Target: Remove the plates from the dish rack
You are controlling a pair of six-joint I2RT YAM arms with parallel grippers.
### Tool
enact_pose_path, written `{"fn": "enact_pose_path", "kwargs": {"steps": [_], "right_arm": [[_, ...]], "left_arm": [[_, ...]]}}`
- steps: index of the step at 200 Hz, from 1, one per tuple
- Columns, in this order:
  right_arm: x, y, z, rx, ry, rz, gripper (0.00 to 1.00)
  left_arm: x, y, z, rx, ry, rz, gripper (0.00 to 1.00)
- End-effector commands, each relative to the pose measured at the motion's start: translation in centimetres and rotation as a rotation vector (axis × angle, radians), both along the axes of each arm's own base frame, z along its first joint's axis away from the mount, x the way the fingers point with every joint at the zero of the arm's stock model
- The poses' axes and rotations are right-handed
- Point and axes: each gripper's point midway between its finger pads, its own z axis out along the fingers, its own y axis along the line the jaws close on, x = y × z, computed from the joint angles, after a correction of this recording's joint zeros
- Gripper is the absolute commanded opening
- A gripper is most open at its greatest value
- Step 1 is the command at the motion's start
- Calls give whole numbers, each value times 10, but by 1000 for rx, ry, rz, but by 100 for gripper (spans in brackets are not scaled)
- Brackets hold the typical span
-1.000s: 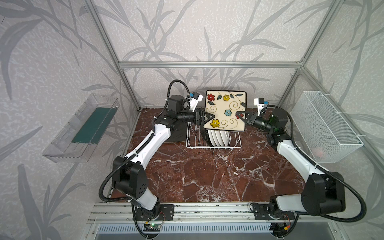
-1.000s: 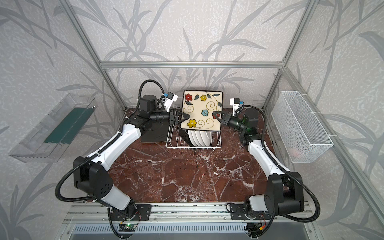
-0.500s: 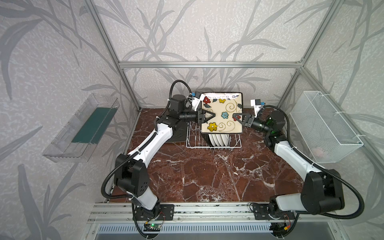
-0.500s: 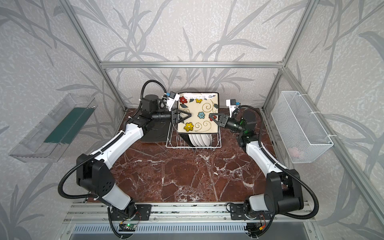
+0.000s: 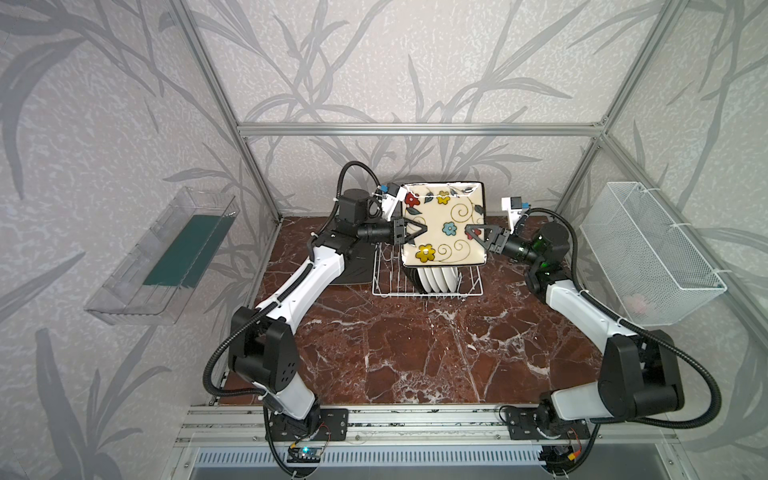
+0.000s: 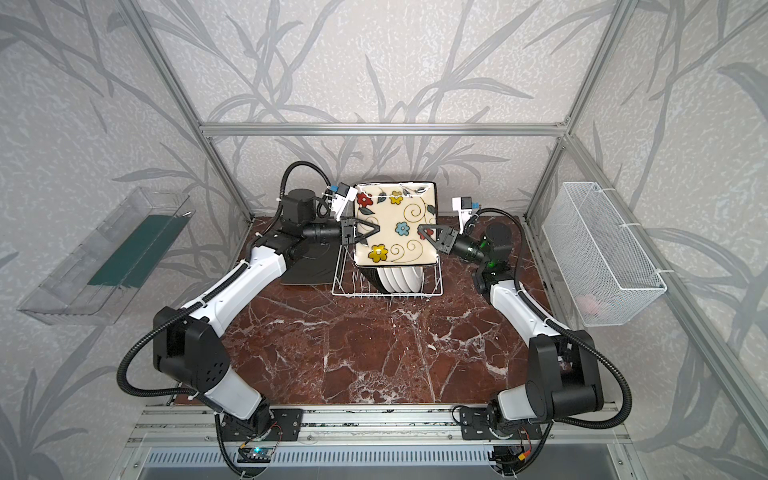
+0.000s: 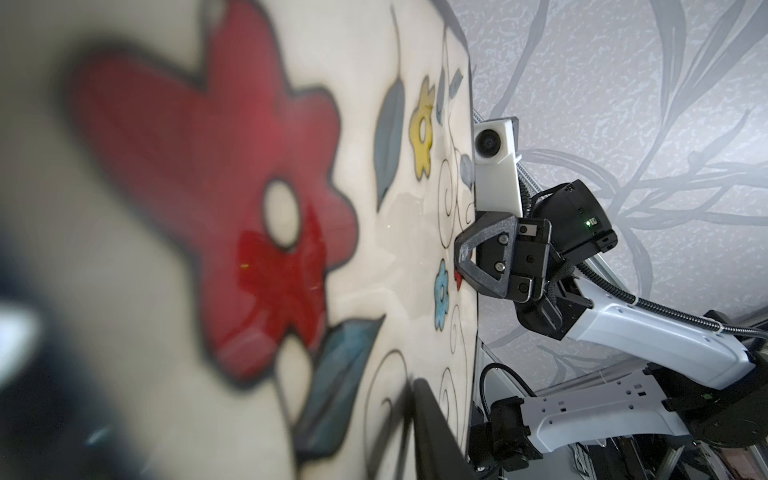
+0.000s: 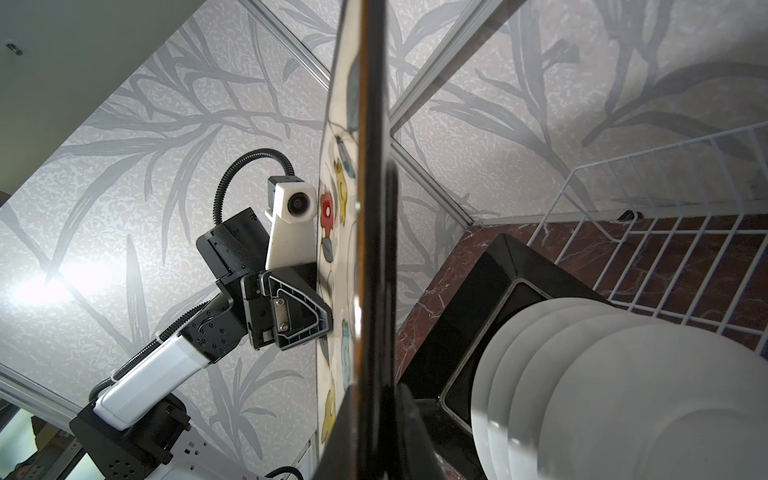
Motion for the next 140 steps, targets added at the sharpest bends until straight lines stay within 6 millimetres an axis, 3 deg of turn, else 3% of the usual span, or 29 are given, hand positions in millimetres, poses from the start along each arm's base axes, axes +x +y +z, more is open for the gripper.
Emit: {"fn": "enact_pose_path", "kwargs": {"steps": [1,31,70,140], "right_arm": [[-6,2,31,37,-147,2,0],[-4,1,25,35,-140,-9,0],[0,1,17,29,-107,-16,12],[6,0,12,25,-78,-31,25]], "left_arm": [[-10,-9,13,-38,-61,-55,15],[-7,-10,15,-51,-54,-47,0],[-3,-9,20,-88,-47,-32,0],[11,-2,25,-94,-37,60,0]]}}
